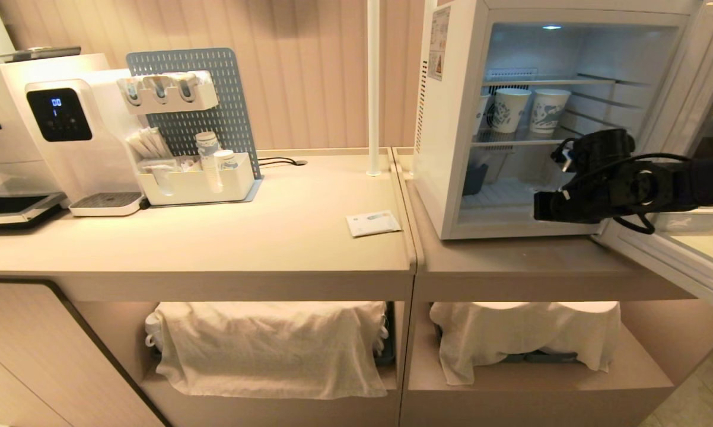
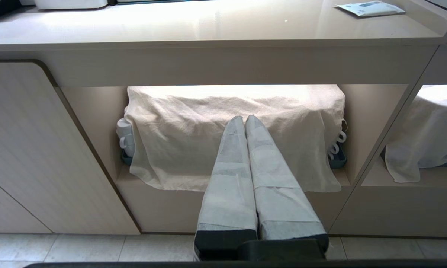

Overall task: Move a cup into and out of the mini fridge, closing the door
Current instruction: Take the yoghurt out of the freezer

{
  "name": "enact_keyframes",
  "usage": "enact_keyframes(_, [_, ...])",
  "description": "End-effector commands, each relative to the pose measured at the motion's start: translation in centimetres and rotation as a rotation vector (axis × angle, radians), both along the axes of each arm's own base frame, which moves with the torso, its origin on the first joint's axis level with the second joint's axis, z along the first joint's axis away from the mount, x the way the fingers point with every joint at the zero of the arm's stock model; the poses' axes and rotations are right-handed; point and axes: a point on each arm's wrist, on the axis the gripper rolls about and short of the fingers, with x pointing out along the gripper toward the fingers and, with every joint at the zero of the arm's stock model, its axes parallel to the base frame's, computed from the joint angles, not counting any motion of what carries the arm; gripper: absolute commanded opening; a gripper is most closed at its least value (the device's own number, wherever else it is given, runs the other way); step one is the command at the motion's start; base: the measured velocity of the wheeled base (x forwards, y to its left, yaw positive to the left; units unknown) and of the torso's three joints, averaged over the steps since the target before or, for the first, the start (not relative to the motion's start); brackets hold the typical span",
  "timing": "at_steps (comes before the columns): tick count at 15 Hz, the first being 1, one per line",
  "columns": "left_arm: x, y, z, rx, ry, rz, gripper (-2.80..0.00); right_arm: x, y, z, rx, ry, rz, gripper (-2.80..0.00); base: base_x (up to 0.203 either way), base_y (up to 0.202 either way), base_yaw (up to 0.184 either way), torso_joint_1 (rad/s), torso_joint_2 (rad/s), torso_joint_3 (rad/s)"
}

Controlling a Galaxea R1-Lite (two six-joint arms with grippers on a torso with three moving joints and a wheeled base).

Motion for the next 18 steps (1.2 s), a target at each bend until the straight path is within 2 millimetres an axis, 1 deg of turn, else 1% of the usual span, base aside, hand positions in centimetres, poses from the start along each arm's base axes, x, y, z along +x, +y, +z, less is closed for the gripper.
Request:
enact_keyframes(1, [0.0,0.0,0.0,0.000,0.001,0.000,-2.80,-2.4,0.0,2.7,-0.005,-0.037,-0.002,-2.80,0.000,0.000,0.000,0.000,0.00,0.000])
enact_keyframes(3, [0.0,0.0,0.0,0.000,0.001,0.000,-2.80,-4.3,0.0,4.0,-0.022,-0.044,0.008,-2.80,0.000,0.000,0.000,0.000,0.00,0.000])
enact_keyframes(5, [0.0,0.0,0.0,0.000,0.000,0.000,-2.80,-6.5,0.0,4.8,-0.052,-0.018,0.026,-2.80,0.000,0.000,0.000,0.000,0.00,0.000])
enact_keyframes(7, [0.0,0.0,0.0,0.001,0.001,0.000,-2.80,-9.3,-0.1,5.4,-0.069,0.026,0.035,-2.80,0.000,0.000,0.000,0.000,0.00,0.000])
enact_keyframes(9, [0.0,0.0,0.0,0.001,0.000,0.000,-2.80,-12.7,-0.1,5.7,-0.080,0.078,0.030,-2.80,0.000,0.000,0.000,0.000,0.00,0.000])
enact_keyframes(11, [0.0,0.0,0.0,0.000,0.001,0.000,-2.80,-16.5,-0.1,5.6,-0.094,0.105,0.024,-2.80,0.000,0.000,0.000,0.000,0.00,0.000])
enact_keyframes(13, [0.0,0.0,0.0,0.001,0.000,0.000,-2.80,-20.7,-0.1,5.5,-0.112,0.096,0.039,-2.80,0.000,0.000,0.000,0.000,0.00,0.000])
enact_keyframes(16, [0.0,0.0,0.0,0.000,0.000,0.000,-2.80,-26.9,0.3,4.2,-0.130,0.040,0.081,-2.80,0.000,0.000,0.000,0.000,0.00,0.000])
enact_keyframes(18, [0.0,0.0,0.0,0.001,0.001,0.000,-2.80,-29.8,0.4,2.9,-0.137,-0.030,0.095,-2.80,0.000,0.000,0.000,0.000,0.00,0.000])
